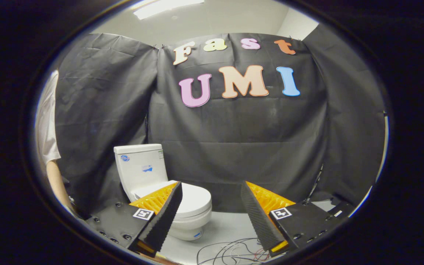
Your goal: Open the toilet lid.
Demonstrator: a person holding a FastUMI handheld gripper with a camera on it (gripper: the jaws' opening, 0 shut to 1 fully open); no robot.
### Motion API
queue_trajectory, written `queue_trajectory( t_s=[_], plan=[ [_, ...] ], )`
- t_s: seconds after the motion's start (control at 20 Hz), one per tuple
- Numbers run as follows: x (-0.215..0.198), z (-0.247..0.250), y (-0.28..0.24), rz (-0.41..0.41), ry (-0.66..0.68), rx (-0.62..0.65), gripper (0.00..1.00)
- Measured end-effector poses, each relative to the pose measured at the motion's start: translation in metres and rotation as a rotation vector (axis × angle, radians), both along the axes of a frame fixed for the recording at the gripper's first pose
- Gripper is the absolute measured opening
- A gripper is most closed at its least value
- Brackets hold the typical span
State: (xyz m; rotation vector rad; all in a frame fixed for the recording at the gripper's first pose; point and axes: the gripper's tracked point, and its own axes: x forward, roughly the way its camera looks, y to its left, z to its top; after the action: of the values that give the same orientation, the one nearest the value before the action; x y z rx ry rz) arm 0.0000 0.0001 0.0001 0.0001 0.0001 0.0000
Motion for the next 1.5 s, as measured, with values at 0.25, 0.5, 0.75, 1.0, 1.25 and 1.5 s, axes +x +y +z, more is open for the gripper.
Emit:
queue_trajectory(
  t_s=[0.25,0.5,0.75,1.0,1.25,1.5],
  plan=[
    [-0.002,0.001,0.0,0.0,0.001,-0.001,0.99],
    [0.0,0.0,0.0,0.0,0.0,-0.001,0.99],
    [0.0,0.0,0.0,-0.002,0.0,0.002,0.99],
    [0.0,0.0,-0.001,-0.004,0.001,0.001,0.98],
    [0.016,-0.004,0.001,-0.006,0.015,-0.001,0.95],
    [0.063,0.002,0.01,0.027,0.001,-0.01,0.93]
  ],
)
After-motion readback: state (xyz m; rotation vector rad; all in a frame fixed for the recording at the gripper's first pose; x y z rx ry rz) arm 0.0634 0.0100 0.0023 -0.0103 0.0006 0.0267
